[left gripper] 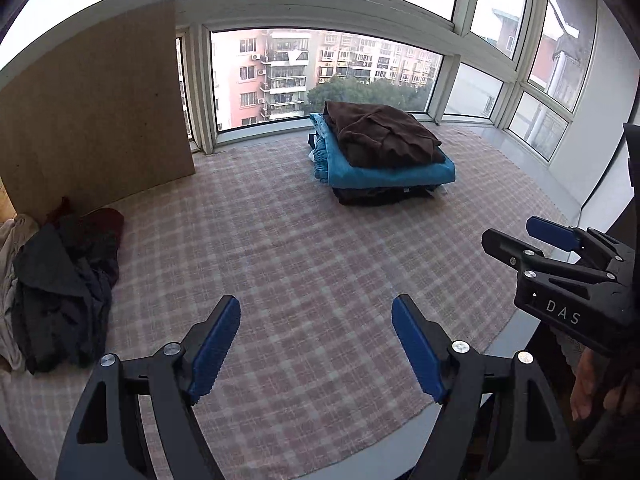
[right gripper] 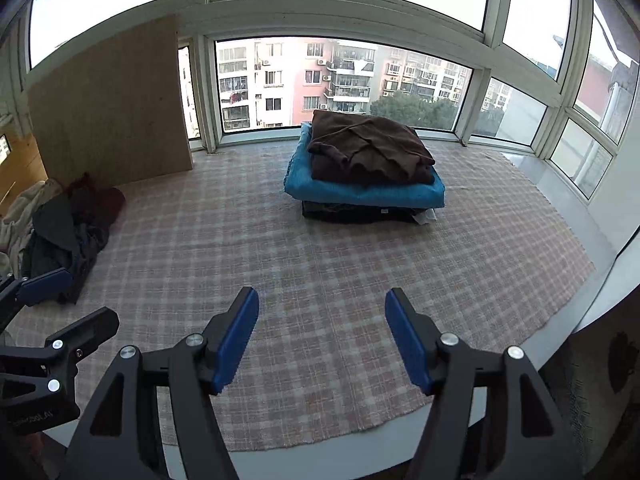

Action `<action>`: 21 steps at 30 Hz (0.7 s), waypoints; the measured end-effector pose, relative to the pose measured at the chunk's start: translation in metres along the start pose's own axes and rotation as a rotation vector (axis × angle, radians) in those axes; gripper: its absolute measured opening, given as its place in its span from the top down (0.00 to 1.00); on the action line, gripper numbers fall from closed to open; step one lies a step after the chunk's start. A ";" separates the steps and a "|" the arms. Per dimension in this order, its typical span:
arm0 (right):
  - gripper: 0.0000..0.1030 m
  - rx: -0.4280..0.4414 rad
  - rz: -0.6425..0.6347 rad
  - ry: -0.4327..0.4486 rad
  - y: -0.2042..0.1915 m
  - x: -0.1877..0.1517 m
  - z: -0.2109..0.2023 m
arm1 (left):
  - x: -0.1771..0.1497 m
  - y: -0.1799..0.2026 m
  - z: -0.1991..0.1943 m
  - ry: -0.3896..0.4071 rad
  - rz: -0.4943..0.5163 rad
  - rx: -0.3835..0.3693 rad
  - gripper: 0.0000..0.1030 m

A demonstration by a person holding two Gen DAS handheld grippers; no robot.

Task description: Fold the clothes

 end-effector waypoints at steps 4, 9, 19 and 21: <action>0.37 -0.010 -0.002 0.000 -0.011 -0.013 -0.009 | -0.014 -0.006 -0.014 0.013 0.009 -0.016 0.25; 0.37 -0.016 0.005 -0.011 -0.020 -0.024 -0.012 | -0.023 -0.010 -0.025 0.042 0.032 -0.013 0.26; 0.37 -0.033 0.007 -0.010 -0.024 -0.032 -0.016 | -0.033 -0.006 -0.031 0.043 0.065 -0.043 0.26; 0.37 -0.035 0.007 -0.011 -0.023 -0.032 -0.015 | -0.033 -0.005 -0.032 0.043 0.058 -0.074 0.26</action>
Point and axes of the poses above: each gripper's, at about its wrist camera, not at the fingertips, and z roughly the way its jaws point, y to its right, x to its top, the point moved 2 cm from there along z, roughly the way its jaws point, and after that the axes turned 9 degrees about -y, right-handed, at the moved point
